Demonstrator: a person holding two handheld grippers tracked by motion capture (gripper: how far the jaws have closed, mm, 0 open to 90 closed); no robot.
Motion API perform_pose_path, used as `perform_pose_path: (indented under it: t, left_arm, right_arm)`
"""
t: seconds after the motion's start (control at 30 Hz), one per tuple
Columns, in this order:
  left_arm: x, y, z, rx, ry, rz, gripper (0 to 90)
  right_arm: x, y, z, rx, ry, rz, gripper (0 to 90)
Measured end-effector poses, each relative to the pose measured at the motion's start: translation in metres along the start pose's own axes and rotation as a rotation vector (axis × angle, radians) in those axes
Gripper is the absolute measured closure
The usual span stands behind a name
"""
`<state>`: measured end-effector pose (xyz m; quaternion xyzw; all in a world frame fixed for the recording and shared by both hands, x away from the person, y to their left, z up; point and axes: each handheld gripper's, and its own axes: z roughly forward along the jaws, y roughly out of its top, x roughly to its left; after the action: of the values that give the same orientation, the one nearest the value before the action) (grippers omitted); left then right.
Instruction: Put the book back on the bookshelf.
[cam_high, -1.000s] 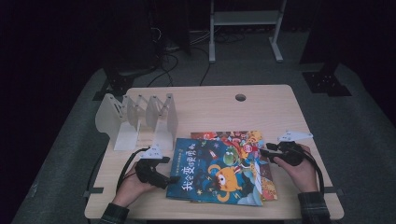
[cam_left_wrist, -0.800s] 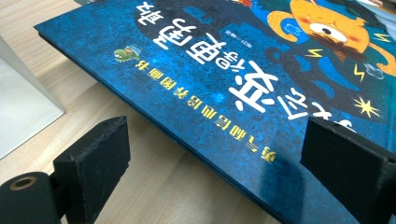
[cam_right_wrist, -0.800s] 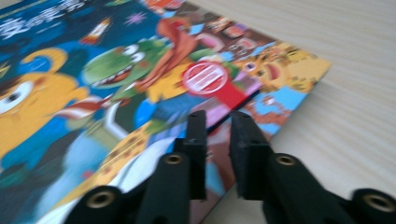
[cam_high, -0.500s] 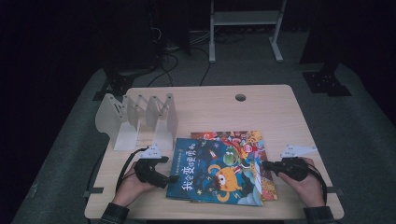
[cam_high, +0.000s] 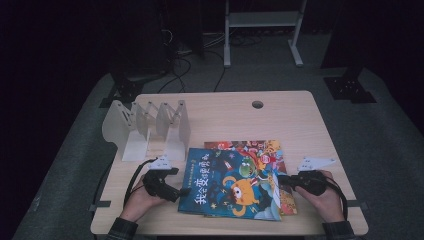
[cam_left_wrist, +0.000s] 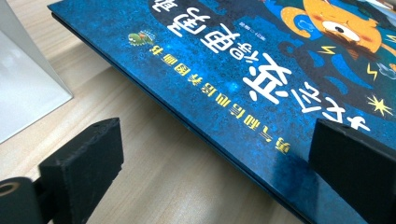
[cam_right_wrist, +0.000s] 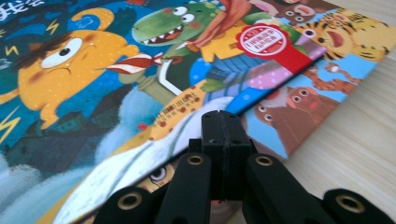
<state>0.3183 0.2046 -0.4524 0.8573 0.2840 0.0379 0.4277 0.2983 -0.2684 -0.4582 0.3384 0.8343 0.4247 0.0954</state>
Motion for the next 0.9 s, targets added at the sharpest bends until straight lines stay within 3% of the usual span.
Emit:
perform_pose_path:
  t: [0.9]
  left_arm:
    - [0.006,-0.016,-0.011,-0.018,-0.014,-0.059,0.0]
  right_arm:
    - [0.009,0.014,0.017,0.005,0.022,-0.049,89.3]
